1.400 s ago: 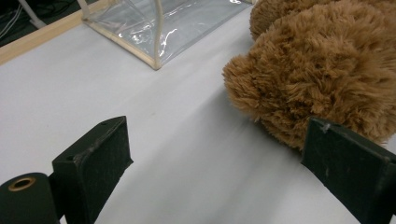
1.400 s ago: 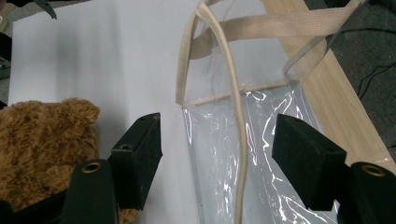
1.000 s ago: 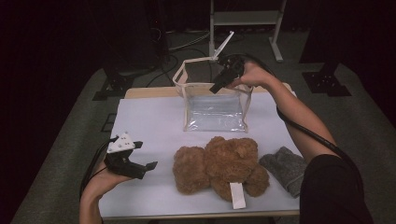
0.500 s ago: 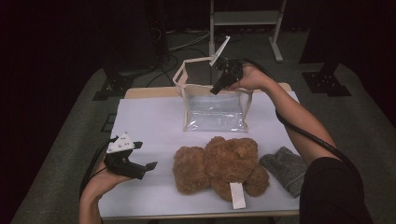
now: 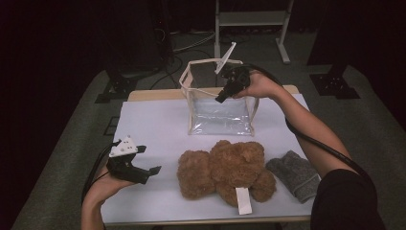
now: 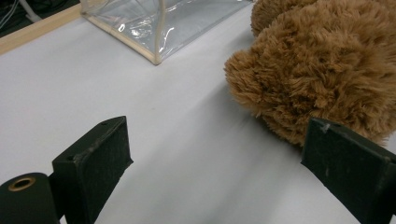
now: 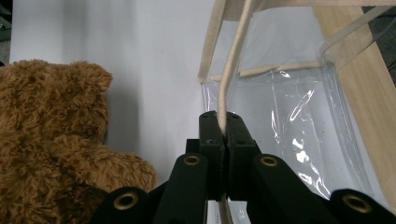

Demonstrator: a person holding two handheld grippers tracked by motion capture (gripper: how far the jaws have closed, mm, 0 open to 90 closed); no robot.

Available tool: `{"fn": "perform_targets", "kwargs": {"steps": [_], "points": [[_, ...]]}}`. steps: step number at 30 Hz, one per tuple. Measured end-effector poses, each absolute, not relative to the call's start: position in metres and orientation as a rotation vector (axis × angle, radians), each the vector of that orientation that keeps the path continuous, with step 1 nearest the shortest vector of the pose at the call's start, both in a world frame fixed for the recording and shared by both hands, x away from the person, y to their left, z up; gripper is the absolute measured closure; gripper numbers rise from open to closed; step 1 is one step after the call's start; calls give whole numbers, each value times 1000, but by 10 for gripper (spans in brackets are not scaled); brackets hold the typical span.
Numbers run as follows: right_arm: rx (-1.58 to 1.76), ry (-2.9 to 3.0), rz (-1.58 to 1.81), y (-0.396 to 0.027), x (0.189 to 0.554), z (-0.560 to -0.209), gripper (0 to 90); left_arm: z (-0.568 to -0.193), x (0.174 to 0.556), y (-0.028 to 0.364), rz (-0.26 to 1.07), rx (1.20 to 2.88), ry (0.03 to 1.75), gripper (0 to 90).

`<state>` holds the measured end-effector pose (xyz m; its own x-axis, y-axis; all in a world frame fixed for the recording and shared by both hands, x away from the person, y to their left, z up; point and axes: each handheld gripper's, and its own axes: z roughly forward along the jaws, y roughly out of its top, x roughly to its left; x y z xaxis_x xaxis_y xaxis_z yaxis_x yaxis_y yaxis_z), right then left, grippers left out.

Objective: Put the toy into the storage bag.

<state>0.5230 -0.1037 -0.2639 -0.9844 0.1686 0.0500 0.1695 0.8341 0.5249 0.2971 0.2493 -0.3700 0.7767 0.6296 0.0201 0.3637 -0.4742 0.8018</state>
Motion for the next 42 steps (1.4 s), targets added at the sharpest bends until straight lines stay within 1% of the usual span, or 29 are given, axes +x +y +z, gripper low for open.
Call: {"fn": "perform_targets", "kwargs": {"steps": [6, 30, 42], "points": [[-271, -2998, -859, -104, 515, -265, 870, -370, 297, 249, 394, 2115, 737, 70], [-246, -2971, -864, -107, 507, -266, 870, -370, 297, 252, 390, 2112, 742, 70], [-195, -2938, -873, -111, 487, -265, 870, -373, 299, 251, 377, 2123, 739, 70]]}}
